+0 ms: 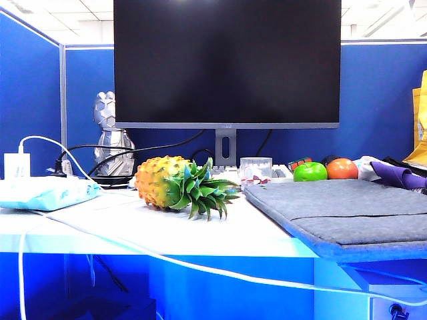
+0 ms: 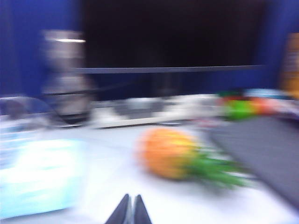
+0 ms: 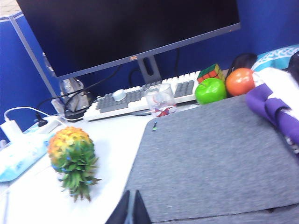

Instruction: Pick up the pineapple and place it above the gray bag.

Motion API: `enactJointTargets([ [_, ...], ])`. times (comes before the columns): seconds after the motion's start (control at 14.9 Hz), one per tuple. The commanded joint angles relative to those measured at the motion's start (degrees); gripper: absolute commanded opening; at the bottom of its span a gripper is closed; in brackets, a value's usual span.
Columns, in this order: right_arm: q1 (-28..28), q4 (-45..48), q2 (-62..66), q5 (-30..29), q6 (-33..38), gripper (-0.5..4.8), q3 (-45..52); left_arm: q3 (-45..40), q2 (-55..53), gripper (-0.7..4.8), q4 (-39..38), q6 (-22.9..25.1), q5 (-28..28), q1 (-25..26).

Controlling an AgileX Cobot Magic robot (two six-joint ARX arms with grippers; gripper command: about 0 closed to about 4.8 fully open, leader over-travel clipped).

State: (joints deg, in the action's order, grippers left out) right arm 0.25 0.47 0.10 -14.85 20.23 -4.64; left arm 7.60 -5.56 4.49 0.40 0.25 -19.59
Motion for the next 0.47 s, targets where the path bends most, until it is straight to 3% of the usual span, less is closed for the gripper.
enactJointTargets([
  [0.07,0.04,3.89,0.02,-0.72,4.31,1.32,-0.31,3.78,-1.09,1.33,1.6,-1.03,3.54,0.02],
  [0.13,0.04,7.26,0.02,-2.27,4.28,2.58,-0.33,7.08,-3.37,2.1,1.57,-0.04,3.67,0.02],
  [0.2,0.07,10.82,0.02,-3.3,4.28,2.93,-0.33,11.76,-7.98,2.88,1.14,1.11,4.28,0.02],
  [0.27,0.07,12.5,0.02,-3.21,4.28,2.94,-0.72,16.61,-13.84,3.33,0.02,2.19,5.92,0.02],
  [0.47,0.02,11.8,1.6,-3.32,4.24,3.63,-3.87,34.73,-35.3,3.45,-11.93,9.86,15.69,0.02],
])
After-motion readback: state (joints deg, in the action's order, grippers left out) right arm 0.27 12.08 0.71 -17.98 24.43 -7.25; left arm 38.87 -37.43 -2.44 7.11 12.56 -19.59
